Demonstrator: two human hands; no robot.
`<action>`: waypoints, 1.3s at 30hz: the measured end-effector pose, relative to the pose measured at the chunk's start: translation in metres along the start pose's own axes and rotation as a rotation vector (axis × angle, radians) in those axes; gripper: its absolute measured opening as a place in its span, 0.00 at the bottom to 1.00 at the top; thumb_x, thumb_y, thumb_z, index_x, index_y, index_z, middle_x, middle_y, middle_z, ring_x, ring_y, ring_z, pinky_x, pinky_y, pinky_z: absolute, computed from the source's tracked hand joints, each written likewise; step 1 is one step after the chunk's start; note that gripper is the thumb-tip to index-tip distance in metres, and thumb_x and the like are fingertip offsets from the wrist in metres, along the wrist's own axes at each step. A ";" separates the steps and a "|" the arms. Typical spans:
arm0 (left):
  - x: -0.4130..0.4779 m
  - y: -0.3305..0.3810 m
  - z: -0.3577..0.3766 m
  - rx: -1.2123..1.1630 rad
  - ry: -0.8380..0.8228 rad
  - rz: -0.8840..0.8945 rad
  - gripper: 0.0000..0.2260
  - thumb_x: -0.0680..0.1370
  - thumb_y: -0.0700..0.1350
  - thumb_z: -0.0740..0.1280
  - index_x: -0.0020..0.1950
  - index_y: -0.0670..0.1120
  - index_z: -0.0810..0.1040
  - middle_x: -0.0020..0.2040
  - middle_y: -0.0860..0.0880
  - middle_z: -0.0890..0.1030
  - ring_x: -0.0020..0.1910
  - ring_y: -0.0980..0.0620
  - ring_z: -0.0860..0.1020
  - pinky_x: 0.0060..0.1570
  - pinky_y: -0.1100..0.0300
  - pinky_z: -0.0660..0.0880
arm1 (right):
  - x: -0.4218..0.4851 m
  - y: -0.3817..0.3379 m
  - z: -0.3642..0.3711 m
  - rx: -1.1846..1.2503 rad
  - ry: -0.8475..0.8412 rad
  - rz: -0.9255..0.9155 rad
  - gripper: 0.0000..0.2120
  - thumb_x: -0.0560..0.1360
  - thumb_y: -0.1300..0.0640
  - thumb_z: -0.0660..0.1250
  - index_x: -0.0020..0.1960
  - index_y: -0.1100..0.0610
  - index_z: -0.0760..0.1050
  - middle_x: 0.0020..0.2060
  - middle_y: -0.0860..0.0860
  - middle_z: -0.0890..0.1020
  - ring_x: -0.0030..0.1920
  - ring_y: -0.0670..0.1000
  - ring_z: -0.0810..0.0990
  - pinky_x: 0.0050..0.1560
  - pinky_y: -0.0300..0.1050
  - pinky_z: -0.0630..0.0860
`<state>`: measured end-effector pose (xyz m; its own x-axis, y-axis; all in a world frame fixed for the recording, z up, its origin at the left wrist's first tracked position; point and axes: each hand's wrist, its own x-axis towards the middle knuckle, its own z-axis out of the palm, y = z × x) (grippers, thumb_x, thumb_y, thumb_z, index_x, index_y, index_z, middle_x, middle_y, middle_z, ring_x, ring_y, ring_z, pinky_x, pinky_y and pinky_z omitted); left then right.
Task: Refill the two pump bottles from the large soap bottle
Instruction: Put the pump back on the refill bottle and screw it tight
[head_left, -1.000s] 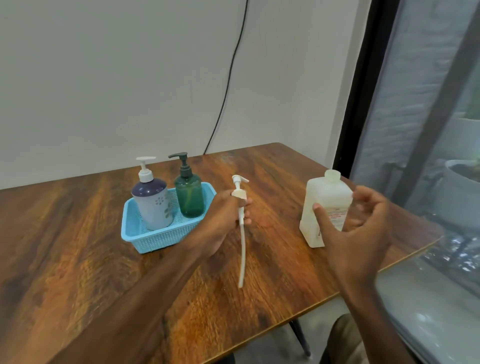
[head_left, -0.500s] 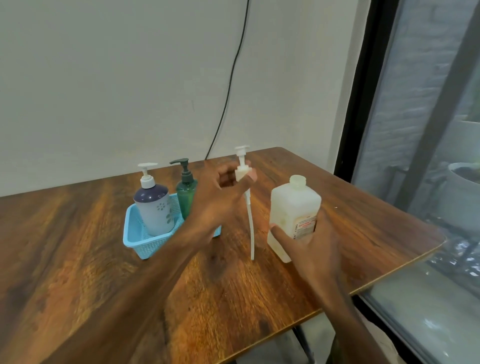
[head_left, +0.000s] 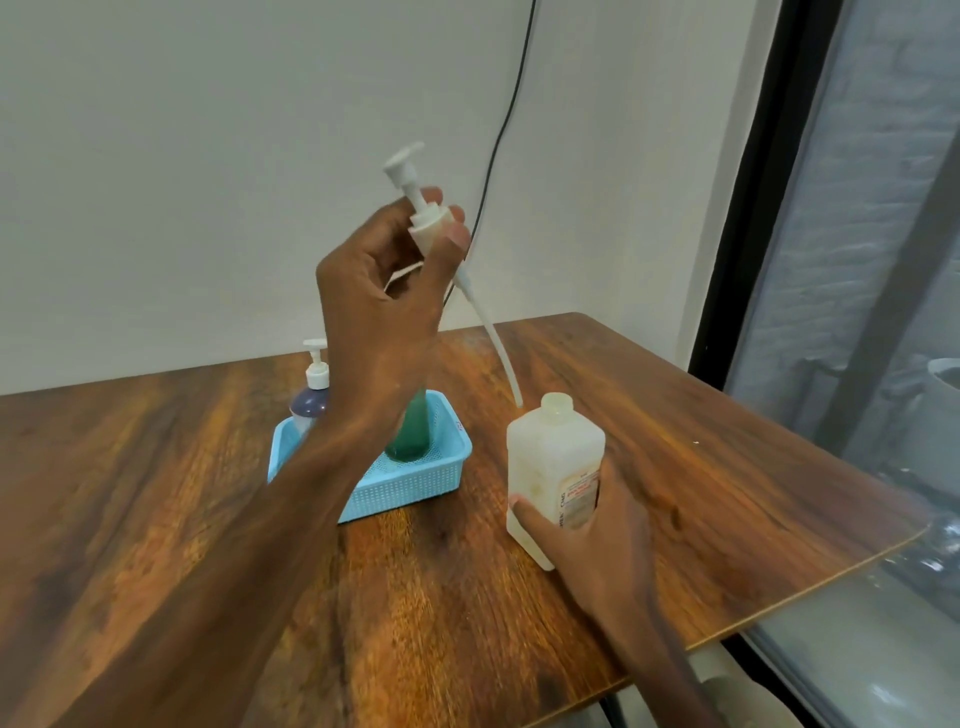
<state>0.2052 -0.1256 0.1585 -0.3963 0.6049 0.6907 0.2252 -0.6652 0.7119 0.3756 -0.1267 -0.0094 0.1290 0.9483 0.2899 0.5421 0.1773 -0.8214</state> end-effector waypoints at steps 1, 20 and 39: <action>0.003 0.002 0.001 -0.025 0.017 0.017 0.14 0.80 0.46 0.73 0.65 0.44 0.83 0.55 0.49 0.87 0.56 0.53 0.85 0.58 0.54 0.83 | 0.000 0.000 0.000 0.001 -0.002 -0.001 0.43 0.66 0.37 0.77 0.74 0.49 0.65 0.70 0.46 0.75 0.66 0.48 0.76 0.60 0.46 0.76; 0.006 -0.006 0.044 -0.173 -0.115 -0.027 0.13 0.83 0.43 0.68 0.67 0.42 0.80 0.55 0.50 0.87 0.58 0.55 0.85 0.60 0.52 0.82 | 0.004 -0.003 0.002 -0.012 -0.021 -0.016 0.44 0.67 0.40 0.77 0.76 0.49 0.61 0.70 0.46 0.73 0.66 0.46 0.73 0.59 0.41 0.72; -0.029 -0.038 0.049 -0.029 -0.364 -0.099 0.09 0.83 0.51 0.68 0.63 0.56 0.80 0.54 0.54 0.86 0.53 0.58 0.84 0.54 0.58 0.83 | 0.014 0.002 0.010 -0.040 -0.019 -0.016 0.44 0.64 0.34 0.76 0.73 0.47 0.64 0.66 0.44 0.77 0.56 0.44 0.77 0.51 0.35 0.72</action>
<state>0.2517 -0.0968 0.1177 -0.0718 0.7790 0.6229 0.1740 -0.6052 0.7769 0.3703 -0.1102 -0.0120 0.1039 0.9504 0.2933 0.5773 0.1825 -0.7959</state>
